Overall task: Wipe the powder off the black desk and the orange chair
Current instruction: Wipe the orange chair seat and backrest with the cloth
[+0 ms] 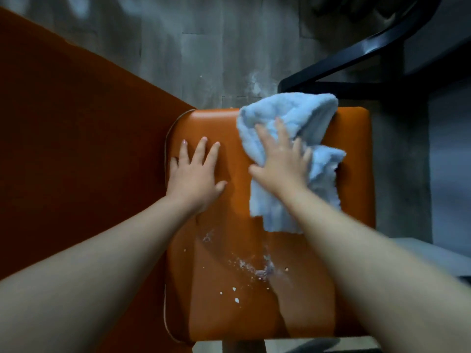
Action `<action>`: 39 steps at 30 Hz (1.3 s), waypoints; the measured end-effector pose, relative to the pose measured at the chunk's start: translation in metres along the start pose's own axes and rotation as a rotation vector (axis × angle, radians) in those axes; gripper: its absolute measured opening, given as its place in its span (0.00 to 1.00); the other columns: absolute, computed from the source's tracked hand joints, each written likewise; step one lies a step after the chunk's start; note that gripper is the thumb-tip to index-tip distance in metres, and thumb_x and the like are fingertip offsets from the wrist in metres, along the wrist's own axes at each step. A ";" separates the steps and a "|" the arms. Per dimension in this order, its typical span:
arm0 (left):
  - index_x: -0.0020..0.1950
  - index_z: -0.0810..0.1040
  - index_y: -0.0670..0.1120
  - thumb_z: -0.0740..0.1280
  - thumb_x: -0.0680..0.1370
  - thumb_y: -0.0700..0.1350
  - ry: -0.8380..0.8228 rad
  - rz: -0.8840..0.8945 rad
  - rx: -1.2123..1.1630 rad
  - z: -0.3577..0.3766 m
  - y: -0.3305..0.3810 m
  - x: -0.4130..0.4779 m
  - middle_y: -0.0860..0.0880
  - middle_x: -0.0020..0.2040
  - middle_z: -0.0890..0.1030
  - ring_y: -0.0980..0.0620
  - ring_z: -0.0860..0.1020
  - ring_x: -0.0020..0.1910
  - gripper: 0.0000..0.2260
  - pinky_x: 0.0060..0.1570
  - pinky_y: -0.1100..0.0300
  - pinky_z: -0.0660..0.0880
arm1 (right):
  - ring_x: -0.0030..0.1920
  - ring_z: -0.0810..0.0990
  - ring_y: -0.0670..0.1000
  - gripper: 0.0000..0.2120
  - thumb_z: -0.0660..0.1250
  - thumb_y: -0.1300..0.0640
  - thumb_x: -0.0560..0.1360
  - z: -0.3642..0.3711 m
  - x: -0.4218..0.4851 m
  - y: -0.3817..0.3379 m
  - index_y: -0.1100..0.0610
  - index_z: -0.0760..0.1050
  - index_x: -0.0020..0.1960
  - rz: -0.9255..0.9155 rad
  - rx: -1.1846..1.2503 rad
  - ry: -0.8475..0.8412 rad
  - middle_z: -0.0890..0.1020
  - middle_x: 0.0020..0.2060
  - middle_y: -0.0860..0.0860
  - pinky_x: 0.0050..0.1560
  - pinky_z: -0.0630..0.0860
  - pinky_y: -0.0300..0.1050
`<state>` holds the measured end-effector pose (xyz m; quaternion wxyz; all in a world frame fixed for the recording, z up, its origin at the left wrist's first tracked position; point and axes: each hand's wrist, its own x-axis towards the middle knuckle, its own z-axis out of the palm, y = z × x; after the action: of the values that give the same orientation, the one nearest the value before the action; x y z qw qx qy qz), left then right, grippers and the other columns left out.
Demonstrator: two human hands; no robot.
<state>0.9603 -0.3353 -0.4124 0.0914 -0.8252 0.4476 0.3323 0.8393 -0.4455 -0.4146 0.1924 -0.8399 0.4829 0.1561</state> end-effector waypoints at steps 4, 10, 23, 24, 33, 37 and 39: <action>0.78 0.38 0.49 0.61 0.78 0.55 -0.005 -0.013 -0.031 0.000 0.020 0.001 0.50 0.79 0.41 0.41 0.41 0.77 0.38 0.74 0.43 0.48 | 0.72 0.59 0.58 0.35 0.65 0.45 0.72 0.023 -0.020 0.010 0.36 0.52 0.75 -0.219 -0.003 0.059 0.50 0.77 0.46 0.69 0.52 0.55; 0.78 0.39 0.51 0.59 0.79 0.58 -0.045 0.013 0.014 0.005 0.028 0.007 0.50 0.78 0.39 0.43 0.38 0.77 0.36 0.74 0.42 0.45 | 0.68 0.66 0.59 0.30 0.63 0.49 0.71 -0.007 0.025 0.117 0.45 0.62 0.73 0.458 0.290 0.428 0.62 0.74 0.52 0.68 0.60 0.54; 0.78 0.52 0.45 0.61 0.77 0.43 0.082 -0.071 -0.113 0.031 -0.026 -0.028 0.47 0.79 0.49 0.47 0.46 0.77 0.31 0.75 0.51 0.52 | 0.67 0.70 0.60 0.26 0.60 0.48 0.69 0.035 -0.017 -0.023 0.45 0.71 0.68 -0.636 -0.010 0.099 0.69 0.71 0.52 0.65 0.62 0.60; 0.78 0.51 0.45 0.60 0.78 0.43 0.078 -0.071 -0.132 0.032 -0.030 -0.031 0.48 0.79 0.48 0.47 0.46 0.77 0.30 0.75 0.52 0.51 | 0.67 0.70 0.60 0.27 0.63 0.50 0.69 0.033 -0.012 -0.009 0.46 0.71 0.69 -0.673 -0.044 0.096 0.69 0.71 0.53 0.65 0.62 0.60; 0.76 0.58 0.47 0.56 0.81 0.39 0.283 -0.278 -0.723 0.021 -0.041 -0.036 0.49 0.76 0.61 0.50 0.61 0.74 0.24 0.71 0.56 0.58 | 0.71 0.61 0.57 0.30 0.63 0.53 0.73 0.008 0.009 -0.025 0.39 0.60 0.72 0.299 0.236 0.228 0.53 0.77 0.45 0.69 0.56 0.56; 0.72 0.67 0.46 0.58 0.78 0.36 0.476 -0.409 -0.867 0.012 -0.050 -0.042 0.45 0.67 0.74 0.47 0.71 0.67 0.22 0.63 0.61 0.64 | 0.63 0.73 0.62 0.26 0.70 0.54 0.65 0.050 -0.030 -0.077 0.46 0.75 0.64 -0.701 -0.007 0.012 0.72 0.69 0.53 0.59 0.66 0.61; 0.71 0.68 0.45 0.58 0.78 0.35 0.500 -0.364 -0.895 0.013 -0.052 -0.049 0.45 0.67 0.74 0.48 0.71 0.67 0.21 0.64 0.62 0.64 | 0.55 0.78 0.62 0.24 0.71 0.54 0.62 0.042 -0.015 -0.066 0.48 0.79 0.58 -0.777 -0.054 0.064 0.78 0.61 0.54 0.52 0.70 0.59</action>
<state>0.9774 -0.2661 -0.3989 -0.3217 -0.9016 0.1203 0.2628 0.8859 -0.3839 -0.4331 0.1998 -0.9694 0.1304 0.0582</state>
